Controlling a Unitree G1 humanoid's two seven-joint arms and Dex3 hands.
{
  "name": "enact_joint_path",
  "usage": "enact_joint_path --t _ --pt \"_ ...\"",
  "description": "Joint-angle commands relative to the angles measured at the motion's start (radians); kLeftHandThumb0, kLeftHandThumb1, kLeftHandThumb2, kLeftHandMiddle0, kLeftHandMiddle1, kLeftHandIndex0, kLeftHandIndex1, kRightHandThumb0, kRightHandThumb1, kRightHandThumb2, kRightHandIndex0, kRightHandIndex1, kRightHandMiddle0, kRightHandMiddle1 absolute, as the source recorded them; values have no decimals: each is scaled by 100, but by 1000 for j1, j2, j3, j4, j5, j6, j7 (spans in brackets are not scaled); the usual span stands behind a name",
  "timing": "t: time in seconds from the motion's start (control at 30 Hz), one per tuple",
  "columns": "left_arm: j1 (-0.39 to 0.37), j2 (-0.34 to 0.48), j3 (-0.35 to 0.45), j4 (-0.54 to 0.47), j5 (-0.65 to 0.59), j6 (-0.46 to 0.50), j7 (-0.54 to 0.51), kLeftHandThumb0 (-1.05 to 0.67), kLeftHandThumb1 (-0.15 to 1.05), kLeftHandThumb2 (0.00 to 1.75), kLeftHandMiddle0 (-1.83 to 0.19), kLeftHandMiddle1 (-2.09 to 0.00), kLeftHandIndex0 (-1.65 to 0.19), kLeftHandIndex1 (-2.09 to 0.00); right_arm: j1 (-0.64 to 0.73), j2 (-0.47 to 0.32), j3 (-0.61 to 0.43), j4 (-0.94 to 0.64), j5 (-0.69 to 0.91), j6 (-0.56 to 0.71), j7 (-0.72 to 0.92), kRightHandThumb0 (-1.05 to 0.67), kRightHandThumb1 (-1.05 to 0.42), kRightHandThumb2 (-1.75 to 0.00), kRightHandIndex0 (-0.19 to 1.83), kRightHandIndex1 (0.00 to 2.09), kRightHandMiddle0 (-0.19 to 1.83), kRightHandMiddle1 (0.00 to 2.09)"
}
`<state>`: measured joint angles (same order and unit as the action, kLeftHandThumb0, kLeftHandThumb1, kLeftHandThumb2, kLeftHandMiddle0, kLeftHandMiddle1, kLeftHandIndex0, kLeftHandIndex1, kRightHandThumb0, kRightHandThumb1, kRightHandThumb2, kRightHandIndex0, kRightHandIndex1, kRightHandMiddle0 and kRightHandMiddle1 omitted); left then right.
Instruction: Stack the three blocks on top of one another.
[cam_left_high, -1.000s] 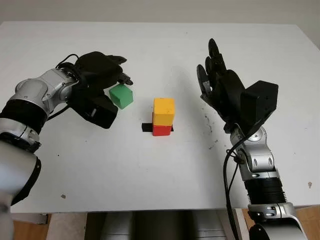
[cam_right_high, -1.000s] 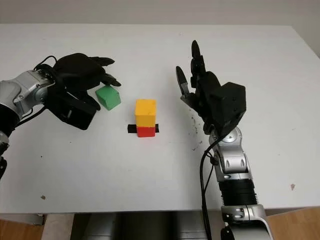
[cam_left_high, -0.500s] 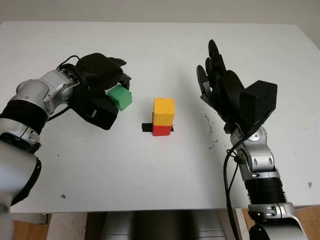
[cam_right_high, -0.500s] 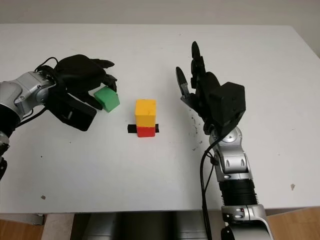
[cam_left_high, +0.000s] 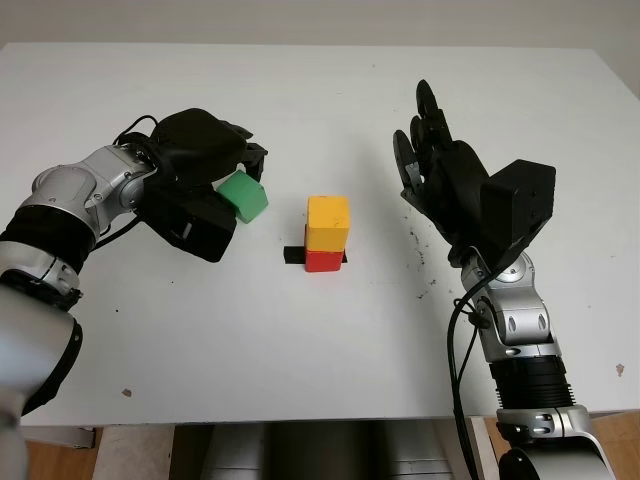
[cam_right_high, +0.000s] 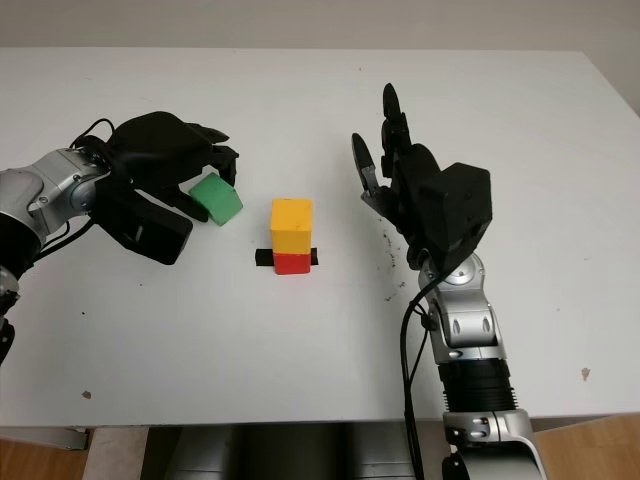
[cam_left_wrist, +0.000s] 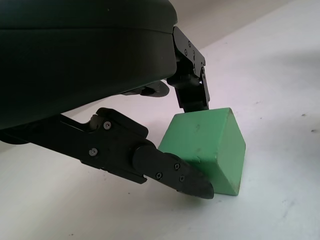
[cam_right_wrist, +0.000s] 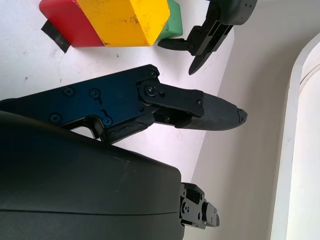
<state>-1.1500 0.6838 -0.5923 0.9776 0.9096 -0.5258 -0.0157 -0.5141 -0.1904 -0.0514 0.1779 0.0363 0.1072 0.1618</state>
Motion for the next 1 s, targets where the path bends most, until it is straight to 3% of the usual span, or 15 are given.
enact_joint_path --t 0.0,0.23,0.5,0.73,0.97 --pt "8 1 32 13 -37 -1 -5 -40 98 5 -33 -6 -38 -133 2 -2 -2 -16 1 -1 -1 -65 -105 -61 -19 0 -19 0" --pt "58 -19 206 -14 -317 34 -160 -41 99 6 -30 -5 -32 -149 5 -4 0 -23 1 11 0 -66 -105 -60 -19 0 -19 0" --pt "154 -30 409 -190 -656 119 -408 -42 102 5 -26 -4 -27 -159 0 4 1 -14 8 13 2 -68 -105 -59 -19 0 -19 0" --pt "247 -49 515 -384 -828 284 -528 -44 103 5 -27 -5 -28 -169 -3 5 6 -16 3 20 -4 -68 -105 -58 -19 0 -19 2" --pt "352 -111 625 -594 -1018 511 -557 -45 101 5 -29 -6 -33 -154 0 3 7 -19 5 20 1 -68 -105 -59 -19 0 -19 1"
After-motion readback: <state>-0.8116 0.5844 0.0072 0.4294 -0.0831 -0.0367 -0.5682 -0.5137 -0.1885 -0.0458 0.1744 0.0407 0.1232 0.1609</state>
